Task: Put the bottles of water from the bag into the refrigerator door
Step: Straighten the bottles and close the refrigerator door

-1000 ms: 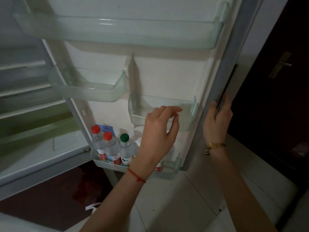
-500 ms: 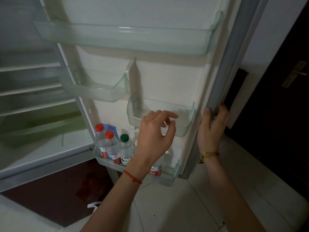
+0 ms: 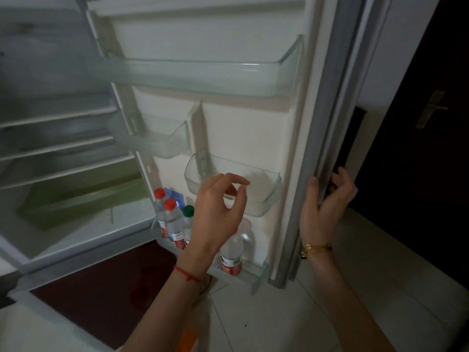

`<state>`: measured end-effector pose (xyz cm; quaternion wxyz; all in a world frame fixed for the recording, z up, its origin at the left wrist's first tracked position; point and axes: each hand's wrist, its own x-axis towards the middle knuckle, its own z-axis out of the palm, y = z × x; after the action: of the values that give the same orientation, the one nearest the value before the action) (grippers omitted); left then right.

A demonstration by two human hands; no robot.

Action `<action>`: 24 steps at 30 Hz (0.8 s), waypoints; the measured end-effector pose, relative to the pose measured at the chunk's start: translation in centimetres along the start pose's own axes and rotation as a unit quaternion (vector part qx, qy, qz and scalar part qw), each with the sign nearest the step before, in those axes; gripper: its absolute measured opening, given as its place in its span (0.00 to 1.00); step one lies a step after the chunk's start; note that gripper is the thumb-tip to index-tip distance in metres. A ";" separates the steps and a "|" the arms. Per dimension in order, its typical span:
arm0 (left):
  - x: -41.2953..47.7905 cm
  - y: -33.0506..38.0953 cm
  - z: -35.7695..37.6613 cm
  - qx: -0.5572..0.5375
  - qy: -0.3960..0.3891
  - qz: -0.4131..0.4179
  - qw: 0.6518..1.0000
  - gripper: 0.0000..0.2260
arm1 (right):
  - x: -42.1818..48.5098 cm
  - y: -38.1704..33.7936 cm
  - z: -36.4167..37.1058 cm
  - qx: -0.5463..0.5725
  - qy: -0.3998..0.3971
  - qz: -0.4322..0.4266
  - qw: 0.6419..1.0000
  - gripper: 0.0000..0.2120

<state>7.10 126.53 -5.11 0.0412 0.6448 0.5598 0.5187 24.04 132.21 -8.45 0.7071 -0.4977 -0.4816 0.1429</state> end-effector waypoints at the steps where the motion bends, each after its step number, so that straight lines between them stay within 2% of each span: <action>1: -0.6 0.1 -0.8 0.001 0.002 -0.004 1.000 0.06 | -0.7 -0.5 -0.3 -0.002 0.000 -0.001 1.000 0.25; 9: -6.7 0.8 -6.8 -0.006 0.048 -0.010 0.999 0.08 | -7.7 -4.8 -3.5 0.002 -0.016 -0.030 0.999 0.23; 15: -12.1 3.0 -9.5 -0.002 0.071 0.005 0.997 0.12 | -12.9 -7.9 -5.4 0.029 -0.059 -0.056 0.996 0.16; 24: -17.8 4.7 -15.0 -0.007 0.108 -0.010 0.994 0.14 | -19.6 -11.4 -5.8 0.071 -0.159 -0.092 0.981 0.13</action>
<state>2.45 103.29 -6.34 -0.0100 0.5785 0.5642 0.5889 15.95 110.23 -9.68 0.6651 -0.3712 -0.6199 0.1885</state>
